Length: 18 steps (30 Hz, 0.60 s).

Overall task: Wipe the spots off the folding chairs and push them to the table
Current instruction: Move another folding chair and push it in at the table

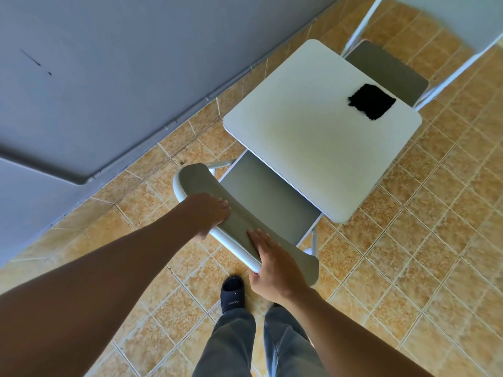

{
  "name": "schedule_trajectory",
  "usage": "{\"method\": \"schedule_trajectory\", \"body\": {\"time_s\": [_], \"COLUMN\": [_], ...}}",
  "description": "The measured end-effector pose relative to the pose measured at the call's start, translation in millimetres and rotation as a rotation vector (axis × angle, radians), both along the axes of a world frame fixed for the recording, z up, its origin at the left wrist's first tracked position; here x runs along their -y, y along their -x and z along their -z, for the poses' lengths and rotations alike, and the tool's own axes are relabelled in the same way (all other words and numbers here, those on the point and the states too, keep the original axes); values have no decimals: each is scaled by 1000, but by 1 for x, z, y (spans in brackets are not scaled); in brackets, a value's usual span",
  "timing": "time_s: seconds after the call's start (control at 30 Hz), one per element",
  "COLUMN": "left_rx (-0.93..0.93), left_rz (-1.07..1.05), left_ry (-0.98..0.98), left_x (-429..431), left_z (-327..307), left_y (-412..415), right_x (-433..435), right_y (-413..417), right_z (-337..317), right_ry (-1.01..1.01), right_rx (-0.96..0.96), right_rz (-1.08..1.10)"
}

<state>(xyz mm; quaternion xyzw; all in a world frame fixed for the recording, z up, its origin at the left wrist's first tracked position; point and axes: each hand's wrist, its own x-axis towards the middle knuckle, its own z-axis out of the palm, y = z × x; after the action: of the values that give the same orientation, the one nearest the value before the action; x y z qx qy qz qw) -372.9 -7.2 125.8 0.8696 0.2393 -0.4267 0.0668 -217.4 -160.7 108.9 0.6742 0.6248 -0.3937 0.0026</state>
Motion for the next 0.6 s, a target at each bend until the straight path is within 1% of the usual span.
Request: {"method": "schedule_trajectory", "body": {"time_s": [0.07,0.2,0.33,0.4,0.5,0.53,0.6], "left_rx": [2,10,42,29,-36,-74,-112], "left_rz": [8,-34,-81,-99,-140,-143,-142], "left_ry": [-3,-17,-49,-70,-113,-132,-133], "left_x": [-2,-18,-19,-13,-14,-17,-26], "left_z": [3,-1,0,0,-10,-18,-34], "left_y": [1,3,3,2,-11,-19,-39], "right_x": [-1,-22,-24,-21,-24,-28,-36], "right_y": [1,12,13,5,-22,-36,-64], "right_z": [-3,-6,-6,-7,-17,-22,-31], "right_ry": [-3,38,61,114,270,286,237], "right_rx": [26,28,14,-43,-214,-245,-232], "right_rz": [55,73,69,58,75,81,116]}}
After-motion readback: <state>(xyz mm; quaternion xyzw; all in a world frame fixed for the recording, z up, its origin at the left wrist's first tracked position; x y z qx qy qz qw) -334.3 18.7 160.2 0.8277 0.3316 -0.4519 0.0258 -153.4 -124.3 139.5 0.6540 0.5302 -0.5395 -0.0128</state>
